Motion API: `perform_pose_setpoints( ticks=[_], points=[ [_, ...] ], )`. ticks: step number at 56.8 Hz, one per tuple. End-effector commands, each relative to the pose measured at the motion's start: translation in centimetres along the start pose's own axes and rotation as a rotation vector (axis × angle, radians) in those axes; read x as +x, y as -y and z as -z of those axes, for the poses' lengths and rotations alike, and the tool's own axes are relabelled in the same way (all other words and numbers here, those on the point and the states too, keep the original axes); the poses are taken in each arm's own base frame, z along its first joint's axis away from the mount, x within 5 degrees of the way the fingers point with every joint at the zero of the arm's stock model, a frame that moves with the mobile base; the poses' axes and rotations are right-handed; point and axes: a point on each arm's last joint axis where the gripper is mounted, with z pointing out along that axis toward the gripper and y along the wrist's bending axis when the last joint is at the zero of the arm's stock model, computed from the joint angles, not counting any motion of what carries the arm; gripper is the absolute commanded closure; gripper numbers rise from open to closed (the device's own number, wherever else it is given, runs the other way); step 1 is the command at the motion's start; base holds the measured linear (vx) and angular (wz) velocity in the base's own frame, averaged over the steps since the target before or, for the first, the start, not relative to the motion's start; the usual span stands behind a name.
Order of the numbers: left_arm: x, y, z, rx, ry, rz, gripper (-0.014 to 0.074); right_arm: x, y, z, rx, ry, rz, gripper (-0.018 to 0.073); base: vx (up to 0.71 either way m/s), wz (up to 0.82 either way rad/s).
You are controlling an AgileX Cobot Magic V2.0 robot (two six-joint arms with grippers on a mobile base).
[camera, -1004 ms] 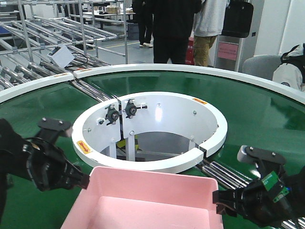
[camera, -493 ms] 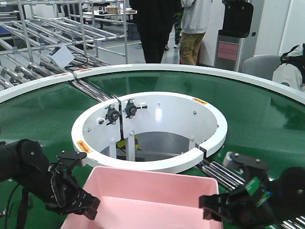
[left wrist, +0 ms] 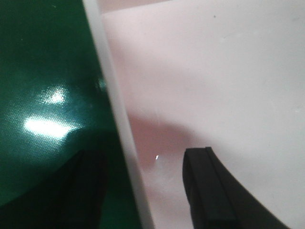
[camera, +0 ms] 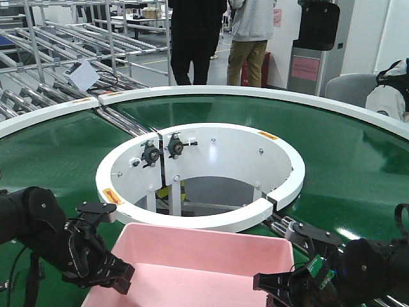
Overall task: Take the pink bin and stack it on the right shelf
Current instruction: 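Move both grippers down to opposite side walls of the pink bin, then close both grippers on the bin walls and lift the bin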
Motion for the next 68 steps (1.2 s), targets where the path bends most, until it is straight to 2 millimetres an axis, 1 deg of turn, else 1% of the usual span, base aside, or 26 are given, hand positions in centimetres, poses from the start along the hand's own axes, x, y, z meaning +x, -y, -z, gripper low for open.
perform_pose_setpoints(
  ticks=[1,7,8,10,12,16,22,26,31,40,46,49,53,55,59,64,68],
  points=[
    [-1.3,0.8,1.7,0.022,0.104,0.017,0.0121,-1.6,-0.8,1.8,-0.039,0.111,0.025,0.0333,0.00,0.00],
    [-1.2,0.9,0.9,0.060,0.080,0.055,0.0149,-1.5,-0.8,1.8,-0.039,0.102,0.023,0.0450,0.00,0.00],
    [-1.0,1.1,0.6,0.092,0.055,0.075,0.0228,-1.6,-0.9,1.8,-0.048,0.111,0.008,0.0555,0.00,0.00],
    [-1.0,1.2,0.8,0.095,0.053,0.073,0.0269,-1.6,-0.9,1.9,-0.049,0.112,0.008,0.0574,0.00,0.00],
    [-0.9,1.3,1.0,0.096,0.050,0.071,0.0307,-1.6,-0.9,1.9,-0.049,0.112,0.008,0.0574,0.00,0.00],
    [-0.9,1.5,1.7,0.100,0.055,0.058,0.0412,-1.6,-1.0,2.2,-0.052,0.113,0.009,0.0573,0.00,0.00],
    [-1.0,2.2,3.6,0.100,0.097,0.032,0.0610,-1.7,-1.2,3.6,-0.066,0.137,0.015,0.0570,0.00,0.00],
    [-1.0,2.7,5.2,0.101,0.129,0.020,0.0607,-1.9,-1.5,5.1,-0.079,0.166,0.033,0.0569,0.00,0.00],
    [-0.7,3.5,7.4,0.111,0.164,0.019,0.0604,-2.6,-2.1,7.6,-0.090,0.202,0.079,0.0568,0.00,0.00],
    [-0.1,5.1,12.1,0.130,0.276,0.035,0.0602,-4.3,-3.8,12.9,-0.114,0.240,0.135,0.0568,0.00,0.00],
    [0.6,6.2,15.2,0.147,0.361,0.044,0.0601,-5.2,-4.6,16.3,-0.140,0.296,0.155,0.0568,0.00,0.00],
    [1.2,6.9,17.2,0.148,0.414,0.036,0.0601,-5.2,-4.9,17.5,-0.151,0.313,0.159,0.0568,0.00,0.00],
    [2.0,7.6,19.2,0.151,0.467,0.028,0.0601,-5.0,-4.9,18.7,-0.158,0.326,0.163,0.0568,0.00,0.00],
    [2.5,7.8,19.9,0.158,0.481,0.043,0.0601,-4.8,-4.9,19.2,-0.162,0.332,0.165,0.0568,0.00,0.00],
    [3.7,8.1,20.7,0.164,0.492,0.073,0.0601,-4.3,-4.9,20.7,-0.177,0.361,0.167,0.0568,0.00,0.00],
    [5.1,8.3,21.2,0.159,0.529,0.085,0.0601,-3.8,-4.8,22.6,-0.197,0.415,0.173,0.0568,0.00,0.00],
    [6.1,8.4,21.6,0.153,0.563,0.093,0.0599,-3.4,-4.7,23.7,-0.200,0.444,0.181,0.0568,0.00,0.00]
  ],
)
